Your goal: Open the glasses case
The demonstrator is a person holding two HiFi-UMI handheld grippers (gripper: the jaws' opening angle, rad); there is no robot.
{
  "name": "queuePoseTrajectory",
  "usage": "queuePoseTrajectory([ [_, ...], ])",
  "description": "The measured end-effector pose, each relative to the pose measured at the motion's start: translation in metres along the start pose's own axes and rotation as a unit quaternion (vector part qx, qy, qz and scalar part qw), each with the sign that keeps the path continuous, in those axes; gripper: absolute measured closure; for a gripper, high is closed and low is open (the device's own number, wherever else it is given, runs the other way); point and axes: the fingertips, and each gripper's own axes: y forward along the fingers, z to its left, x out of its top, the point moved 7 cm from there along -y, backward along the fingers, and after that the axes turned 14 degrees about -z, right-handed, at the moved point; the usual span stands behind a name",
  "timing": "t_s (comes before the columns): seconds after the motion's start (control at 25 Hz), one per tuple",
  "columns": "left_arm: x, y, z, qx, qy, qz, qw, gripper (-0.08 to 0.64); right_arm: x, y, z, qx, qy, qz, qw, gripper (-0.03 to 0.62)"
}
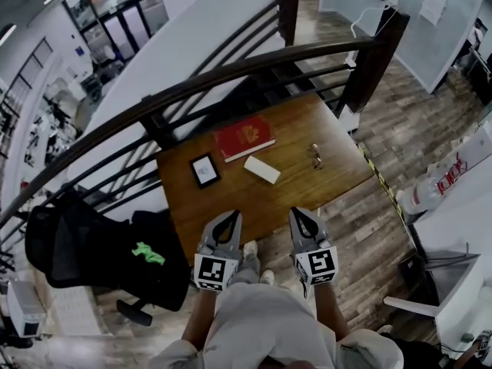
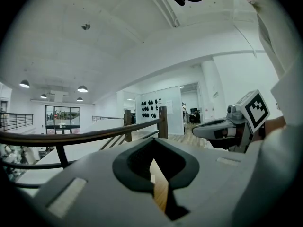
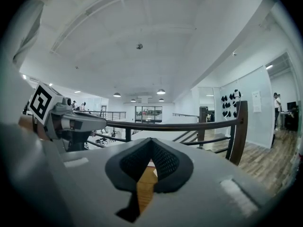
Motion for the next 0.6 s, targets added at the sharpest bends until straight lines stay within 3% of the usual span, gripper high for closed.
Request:
queuePoseTrajectory([
  [0.6,-0.029,0.073,0.065,-0.022,-0.017,-0.003,0.9996,0.54,-0.015,0.082,-0.029,-0.024,-0.016,0.018,0.999,0.589],
])
